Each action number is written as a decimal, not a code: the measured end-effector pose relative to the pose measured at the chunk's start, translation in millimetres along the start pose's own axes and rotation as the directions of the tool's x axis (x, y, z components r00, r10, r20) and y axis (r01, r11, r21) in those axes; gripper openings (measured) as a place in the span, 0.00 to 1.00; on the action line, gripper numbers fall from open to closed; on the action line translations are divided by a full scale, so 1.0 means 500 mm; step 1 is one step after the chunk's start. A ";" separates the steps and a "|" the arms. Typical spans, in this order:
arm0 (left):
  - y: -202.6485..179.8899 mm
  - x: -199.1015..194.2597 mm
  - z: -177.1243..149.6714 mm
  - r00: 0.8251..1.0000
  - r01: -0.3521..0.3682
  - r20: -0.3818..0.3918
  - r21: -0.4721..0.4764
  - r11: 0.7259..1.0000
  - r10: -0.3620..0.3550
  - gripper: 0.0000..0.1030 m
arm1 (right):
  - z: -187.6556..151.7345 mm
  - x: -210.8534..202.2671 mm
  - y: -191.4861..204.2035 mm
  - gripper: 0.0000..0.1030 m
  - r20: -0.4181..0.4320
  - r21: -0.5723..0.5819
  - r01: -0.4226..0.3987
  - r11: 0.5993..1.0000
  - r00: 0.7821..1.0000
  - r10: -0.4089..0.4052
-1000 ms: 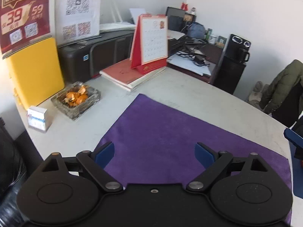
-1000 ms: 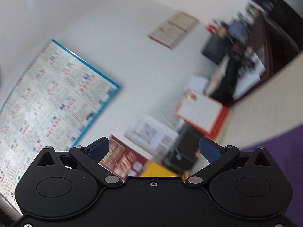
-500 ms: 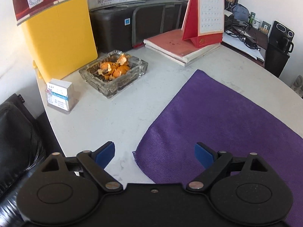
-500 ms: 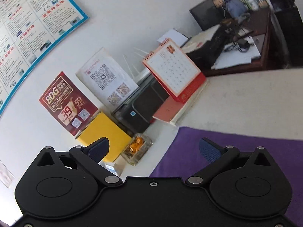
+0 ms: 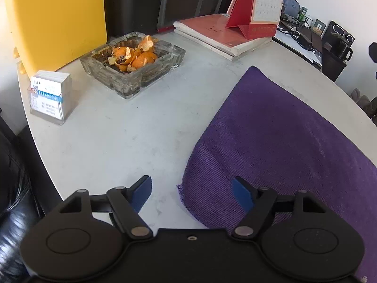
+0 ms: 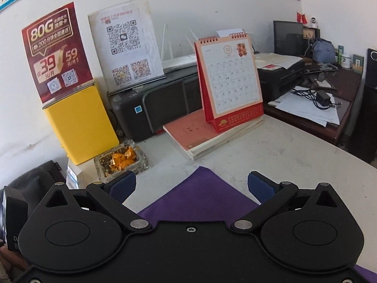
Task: Fold towel
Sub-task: 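Raise both grippers away from the towel and reposition over it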
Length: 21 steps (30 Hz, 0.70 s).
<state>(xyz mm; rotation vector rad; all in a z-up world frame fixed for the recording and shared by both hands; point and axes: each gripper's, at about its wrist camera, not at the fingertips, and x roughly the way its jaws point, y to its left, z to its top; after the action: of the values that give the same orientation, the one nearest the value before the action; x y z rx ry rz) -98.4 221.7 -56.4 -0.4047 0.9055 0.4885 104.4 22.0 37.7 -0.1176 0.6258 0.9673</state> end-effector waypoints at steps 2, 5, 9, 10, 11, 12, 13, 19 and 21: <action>0.007 0.006 -0.003 1.000 0.010 -0.014 -0.006 1.000 -0.010 0.58 | -0.005 0.014 0.016 1.00 -0.022 -0.005 -0.002 1.000 1.000 0.002; 0.014 0.012 -0.007 1.000 0.011 -0.026 -0.017 1.000 -0.012 0.46 | -0.027 0.005 0.021 1.00 -0.035 0.012 0.017 1.000 0.999 -0.016; 0.015 0.022 0.004 1.000 -0.002 -0.023 -0.010 1.000 0.002 0.41 | -0.053 -0.029 0.008 1.00 -0.054 0.071 0.070 0.995 0.996 -0.066; 0.011 0.022 0.005 1.000 -0.014 -0.023 0.002 1.000 0.014 0.37 | -0.061 -0.039 0.001 1.00 -0.062 0.080 0.083 0.993 0.995 -0.078; 0.006 0.022 0.005 0.999 -0.027 -0.023 0.017 0.999 0.028 0.33 | -0.069 -0.049 -0.003 1.00 -0.070 0.088 0.098 0.991 0.993 -0.092; 0.001 0.023 0.005 0.999 -0.038 -0.024 0.034 0.999 0.039 0.30 | -0.077 -0.059 -0.007 1.00 -0.077 0.094 0.113 0.989 0.991 -0.106; -0.005 0.023 0.004 0.999 -0.045 -0.026 0.048 0.998 0.046 0.26 | -0.084 -0.069 -0.011 1.00 -0.084 0.101 0.128 0.987 0.989 -0.120; -0.029 0.032 0.003 0.997 -0.065 -0.027 0.116 0.991 0.068 0.09 | -0.131 -0.149 -0.031 0.97 -0.089 0.078 0.242 0.967 0.968 -0.235; -0.043 0.032 0.002 0.996 -0.076 -0.025 0.149 0.986 0.080 0.05 | -0.145 -0.176 -0.038 0.96 -0.087 0.072 0.279 0.958 0.958 -0.272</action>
<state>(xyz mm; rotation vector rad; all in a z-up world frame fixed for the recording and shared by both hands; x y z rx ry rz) -77.2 208.4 -66.1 -0.2431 0.9836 0.4841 51.2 -79.8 23.0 -0.1634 0.6993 0.6678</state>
